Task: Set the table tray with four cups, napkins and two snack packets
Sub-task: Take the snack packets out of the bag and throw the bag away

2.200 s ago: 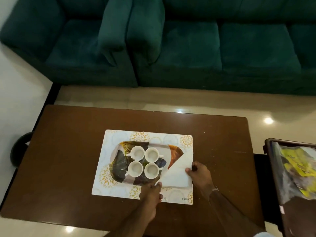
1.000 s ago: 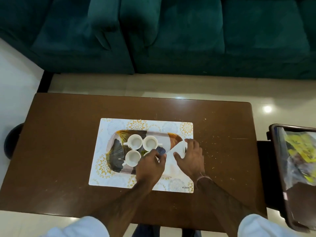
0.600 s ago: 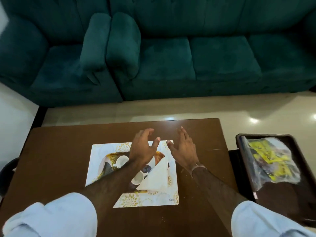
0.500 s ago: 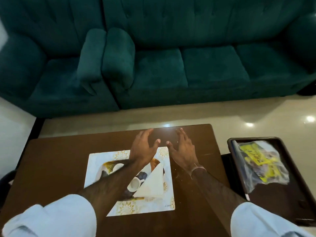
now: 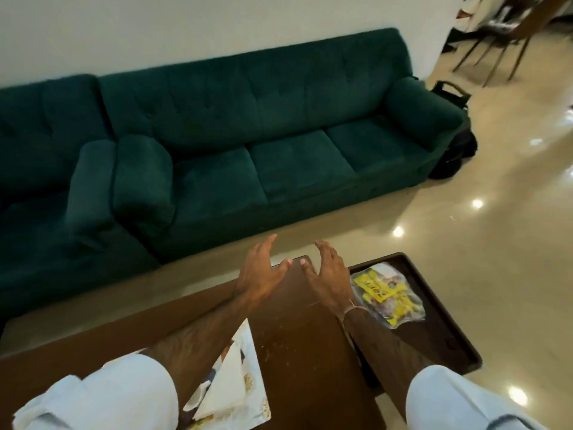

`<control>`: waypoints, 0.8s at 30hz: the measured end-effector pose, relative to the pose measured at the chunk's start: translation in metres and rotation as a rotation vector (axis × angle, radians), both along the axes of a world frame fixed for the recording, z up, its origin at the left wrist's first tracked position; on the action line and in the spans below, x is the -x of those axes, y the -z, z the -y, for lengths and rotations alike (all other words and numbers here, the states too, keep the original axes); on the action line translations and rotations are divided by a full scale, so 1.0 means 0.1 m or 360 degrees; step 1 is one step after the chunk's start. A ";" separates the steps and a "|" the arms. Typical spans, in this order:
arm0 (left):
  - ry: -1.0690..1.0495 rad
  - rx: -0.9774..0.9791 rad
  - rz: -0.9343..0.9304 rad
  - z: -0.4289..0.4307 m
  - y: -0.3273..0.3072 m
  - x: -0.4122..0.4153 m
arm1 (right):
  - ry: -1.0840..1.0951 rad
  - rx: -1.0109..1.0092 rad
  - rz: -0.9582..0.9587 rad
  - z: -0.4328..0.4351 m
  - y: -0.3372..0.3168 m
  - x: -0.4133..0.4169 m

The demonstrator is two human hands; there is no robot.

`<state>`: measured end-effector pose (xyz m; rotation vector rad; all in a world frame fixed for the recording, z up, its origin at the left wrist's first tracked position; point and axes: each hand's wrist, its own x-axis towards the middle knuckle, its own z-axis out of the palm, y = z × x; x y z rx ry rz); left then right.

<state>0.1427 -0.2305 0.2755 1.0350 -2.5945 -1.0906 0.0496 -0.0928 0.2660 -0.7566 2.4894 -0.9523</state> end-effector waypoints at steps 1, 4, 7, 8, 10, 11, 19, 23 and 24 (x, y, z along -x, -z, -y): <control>0.0036 -0.0006 0.0010 -0.08 0.00 0.12 | 0.0041 0.0003 0.0001 -0.10 0.00 0.09; 0.0157 -0.0018 0.0053 -0.35 0.05 0.49 | 0.0160 -0.0017 0.0008 -0.44 0.06 0.35; 0.0237 -0.0055 0.0095 -0.64 0.18 0.82 | 0.0257 -0.0035 0.0051 -0.80 0.15 0.59; 0.0263 -0.0075 0.0111 -0.74 0.23 0.92 | 0.0284 -0.0037 0.0065 -0.93 0.19 0.67; 0.0313 -0.0109 0.0143 -0.95 0.34 1.10 | 0.0351 -0.0040 0.0099 -1.18 0.28 0.82; 0.0335 -0.0121 0.0157 -1.03 0.40 1.19 | 0.0384 -0.0047 0.0120 -1.30 0.33 0.90; 0.0550 -0.0088 0.0299 -1.59 1.03 1.74 | 0.0510 -0.0218 0.0181 -2.07 0.96 1.35; 0.0667 -0.0103 0.0391 -1.80 1.44 1.90 | 0.0558 -0.0278 0.0250 -2.31 1.35 1.44; 0.0696 -0.0103 0.0412 -1.84 1.55 1.93 | 0.0572 -0.0292 0.0262 -2.34 1.44 1.45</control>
